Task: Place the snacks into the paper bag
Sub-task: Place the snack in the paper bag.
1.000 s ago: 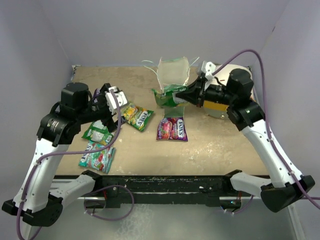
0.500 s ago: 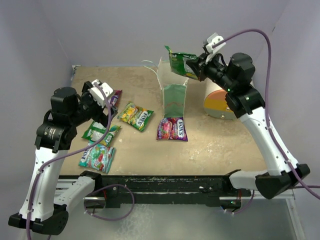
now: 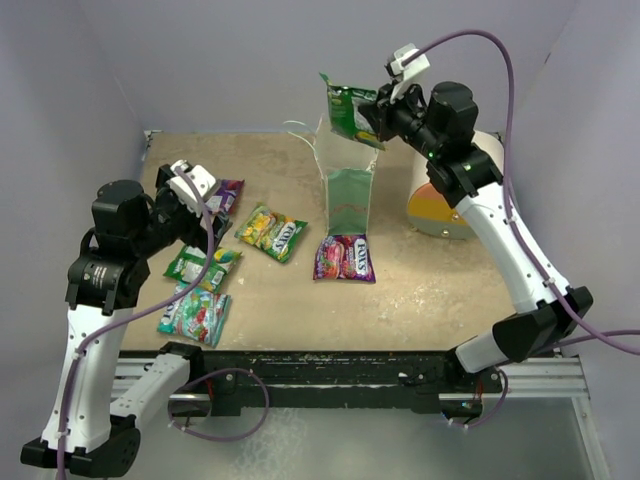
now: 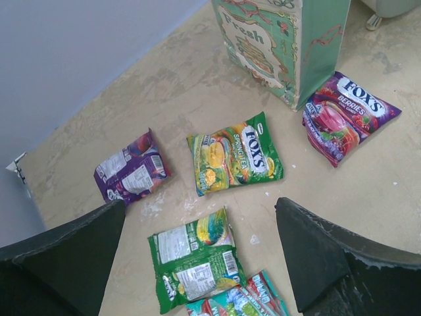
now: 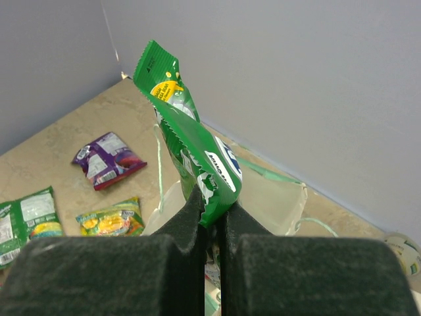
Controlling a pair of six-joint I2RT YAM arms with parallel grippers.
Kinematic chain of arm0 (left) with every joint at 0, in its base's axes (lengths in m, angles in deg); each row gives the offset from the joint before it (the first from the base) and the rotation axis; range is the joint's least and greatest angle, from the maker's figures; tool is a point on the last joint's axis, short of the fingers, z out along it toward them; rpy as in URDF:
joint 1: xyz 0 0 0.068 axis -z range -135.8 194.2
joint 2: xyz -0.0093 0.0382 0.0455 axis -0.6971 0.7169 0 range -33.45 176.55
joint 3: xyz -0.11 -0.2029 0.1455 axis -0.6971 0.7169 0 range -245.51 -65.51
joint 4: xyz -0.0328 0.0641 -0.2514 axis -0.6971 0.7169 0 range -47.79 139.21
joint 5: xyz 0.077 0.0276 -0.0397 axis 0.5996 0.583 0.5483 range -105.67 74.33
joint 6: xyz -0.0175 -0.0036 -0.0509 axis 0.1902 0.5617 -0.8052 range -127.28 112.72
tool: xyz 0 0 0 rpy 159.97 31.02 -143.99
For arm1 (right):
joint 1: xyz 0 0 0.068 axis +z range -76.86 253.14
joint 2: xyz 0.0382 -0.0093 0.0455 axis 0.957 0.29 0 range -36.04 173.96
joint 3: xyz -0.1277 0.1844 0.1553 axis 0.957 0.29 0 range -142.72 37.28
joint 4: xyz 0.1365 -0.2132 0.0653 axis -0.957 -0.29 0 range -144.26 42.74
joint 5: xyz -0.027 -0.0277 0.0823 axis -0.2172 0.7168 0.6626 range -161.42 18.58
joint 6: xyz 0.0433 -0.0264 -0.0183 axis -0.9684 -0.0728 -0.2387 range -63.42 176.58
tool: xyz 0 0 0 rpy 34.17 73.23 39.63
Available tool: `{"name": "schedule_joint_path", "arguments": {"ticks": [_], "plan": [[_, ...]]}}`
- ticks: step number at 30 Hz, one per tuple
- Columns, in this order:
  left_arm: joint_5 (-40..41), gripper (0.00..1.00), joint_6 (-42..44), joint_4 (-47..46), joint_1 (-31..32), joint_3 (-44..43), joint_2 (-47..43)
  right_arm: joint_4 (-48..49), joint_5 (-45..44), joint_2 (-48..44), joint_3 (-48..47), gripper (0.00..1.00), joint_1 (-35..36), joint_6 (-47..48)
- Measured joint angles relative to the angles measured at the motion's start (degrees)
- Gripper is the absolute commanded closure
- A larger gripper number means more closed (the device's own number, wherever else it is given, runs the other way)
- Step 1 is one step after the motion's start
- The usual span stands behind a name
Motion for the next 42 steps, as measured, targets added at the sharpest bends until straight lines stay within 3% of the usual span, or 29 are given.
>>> {"name": "schedule_joint_path", "arguments": {"ticks": [22,42], "plan": [[-3.67,0.01,-2.32,-2.36,-2.97,3.61,-2.56,0.81,-13.44,9.75,-2.01,1.00,5.79,-2.75],[-5.03,0.01,-2.71,-3.67,-4.72,6.54,-5.27,3.69,-22.01,14.53,-1.88,1.00,6.34,-3.72]]}}
